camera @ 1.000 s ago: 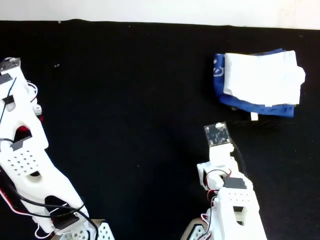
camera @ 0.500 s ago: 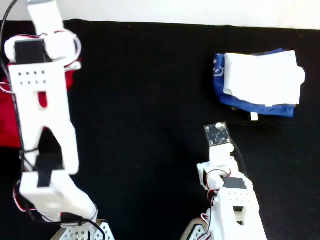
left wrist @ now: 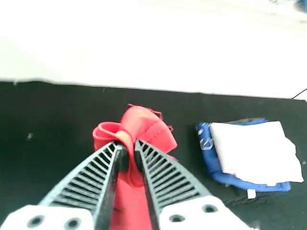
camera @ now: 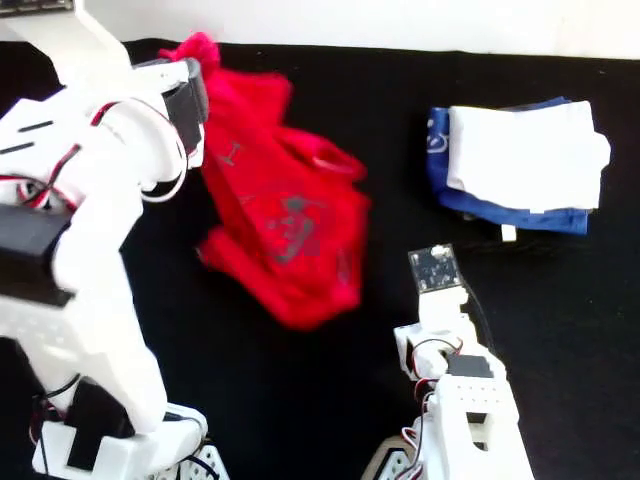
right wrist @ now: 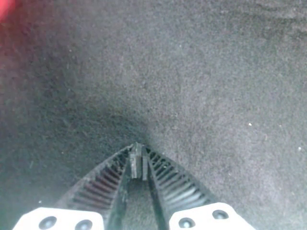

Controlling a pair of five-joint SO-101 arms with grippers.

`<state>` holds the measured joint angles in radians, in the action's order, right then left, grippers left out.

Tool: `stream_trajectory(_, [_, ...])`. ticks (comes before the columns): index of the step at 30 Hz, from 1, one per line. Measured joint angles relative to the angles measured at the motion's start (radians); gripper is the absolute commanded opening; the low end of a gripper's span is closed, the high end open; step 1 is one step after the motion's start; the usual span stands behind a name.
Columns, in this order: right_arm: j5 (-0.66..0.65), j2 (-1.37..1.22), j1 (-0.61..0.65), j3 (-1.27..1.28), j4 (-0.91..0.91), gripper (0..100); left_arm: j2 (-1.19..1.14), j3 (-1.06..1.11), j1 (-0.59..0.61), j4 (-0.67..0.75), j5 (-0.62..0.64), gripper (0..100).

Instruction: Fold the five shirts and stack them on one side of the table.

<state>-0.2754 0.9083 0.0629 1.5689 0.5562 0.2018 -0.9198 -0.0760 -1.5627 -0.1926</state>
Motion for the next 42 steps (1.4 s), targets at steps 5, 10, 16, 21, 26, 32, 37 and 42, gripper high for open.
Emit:
stream_trajectory(5, [0.000, 0.003, 0.000, 0.002, 0.000, 1.2, -0.002, 0.333, 0.158, -0.031, 0.002, 1])
stream_trajectory(10, [0.000, 0.006, 0.000, 0.002, 0.000, 1.2, -0.003, 0.815, 0.354, 0.097, -0.110, 1])
stream_trajectory(16, [0.000, 0.006, 0.000, -0.005, 0.015, 1.3, -0.003, 1.231, 0.589, 0.344, -0.281, 1])
stream_trajectory(21, [0.000, 0.003, -0.006, -0.224, 0.276, 1.7, -0.003, 1.387, 0.729, 0.428, -0.381, 1])
stream_trajectory(26, [0.000, -0.008, 0.000, -0.628, 0.545, 17.3, -0.003, 1.488, 0.802, 0.442, -0.473, 1])
stream_trajectory(32, [0.046, -0.216, 0.183, -1.080, 0.724, 19.1, -0.003, 1.576, 0.806, 0.446, -0.503, 1])
stream_trajectory(37, [0.190, -0.529, 0.313, -1.392, 0.747, 19.0, -0.003, 1.590, 0.806, 0.446, -0.503, 1])
stream_trajectory(42, [0.242, -0.875, 0.420, -1.625, 0.747, 19.0, -0.003, 1.590, 0.804, 0.446, -0.503, 1])
